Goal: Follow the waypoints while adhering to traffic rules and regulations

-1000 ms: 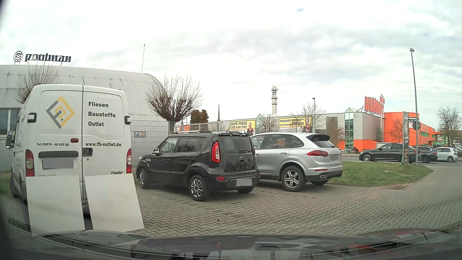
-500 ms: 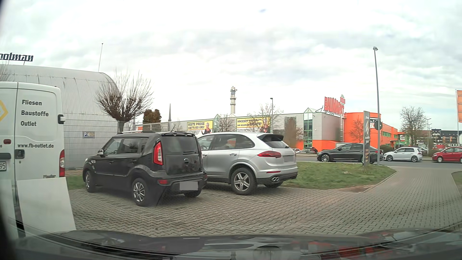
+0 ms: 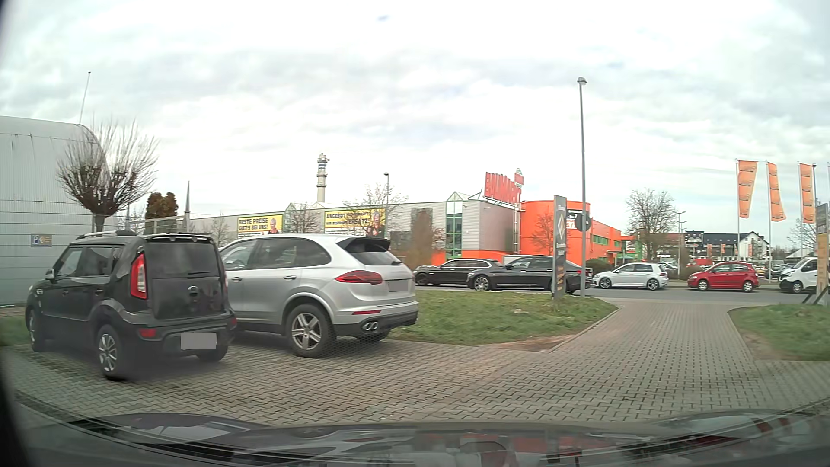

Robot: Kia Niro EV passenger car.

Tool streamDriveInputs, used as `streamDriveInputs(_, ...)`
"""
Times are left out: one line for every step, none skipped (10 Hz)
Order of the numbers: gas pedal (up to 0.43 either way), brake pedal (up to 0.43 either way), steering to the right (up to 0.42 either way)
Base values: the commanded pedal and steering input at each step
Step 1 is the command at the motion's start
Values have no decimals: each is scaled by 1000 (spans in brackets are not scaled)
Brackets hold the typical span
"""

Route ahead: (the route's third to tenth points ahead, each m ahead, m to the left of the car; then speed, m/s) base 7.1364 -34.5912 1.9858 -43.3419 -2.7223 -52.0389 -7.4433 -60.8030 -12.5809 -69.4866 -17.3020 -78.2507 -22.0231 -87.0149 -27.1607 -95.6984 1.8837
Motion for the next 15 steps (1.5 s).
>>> streamDriveInputs(189,0,862)
streamDriveInputs(189,0,833)
streamDriveInputs(197,0,795)
streamDriveInputs(197,0,747)
streamDriveInputs(197,0,699)
streamDriveInputs(197,0,612)
streamDriveInputs(197,0,511)
streamDriveInputs(197,0,418)
streamDriveInputs(197,0,328)
streamDriveInputs(197,0,274)
streamDriveInputs(197,0,222)
streamDriveInputs(197,0,149)
streamDriveInputs(169,0,88)
streamDriveInputs(118,0,59)
streamDriveInputs(87,0,36)
